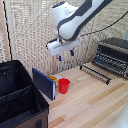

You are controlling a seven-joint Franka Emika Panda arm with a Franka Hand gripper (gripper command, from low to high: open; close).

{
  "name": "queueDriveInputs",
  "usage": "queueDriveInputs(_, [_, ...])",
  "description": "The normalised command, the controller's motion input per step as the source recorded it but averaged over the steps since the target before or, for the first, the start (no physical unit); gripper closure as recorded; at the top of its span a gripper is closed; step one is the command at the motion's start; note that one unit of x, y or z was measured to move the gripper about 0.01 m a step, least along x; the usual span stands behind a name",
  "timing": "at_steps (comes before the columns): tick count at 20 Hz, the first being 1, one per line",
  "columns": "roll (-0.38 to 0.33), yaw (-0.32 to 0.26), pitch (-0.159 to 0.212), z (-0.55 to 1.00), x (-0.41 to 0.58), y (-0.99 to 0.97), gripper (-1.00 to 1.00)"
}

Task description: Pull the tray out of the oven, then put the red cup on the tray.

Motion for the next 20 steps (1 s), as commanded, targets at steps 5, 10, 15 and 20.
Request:
queueDriveInputs(5, [-0.329,0.171,0.0,-0.15,0.0,-0.2,-1.0])
queueDriveInputs(10, [-0.323,0.186,0.0,-0.12,0.0,-0.18,-1.0])
queueDriveInputs(15, [-0.317,0.194,0.002,-0.1,0.0,-0.16,-1.0])
queueDriveInputs(20, [-0.321,0.186,0.002,-0.11,0.0,-0.18,-1.0])
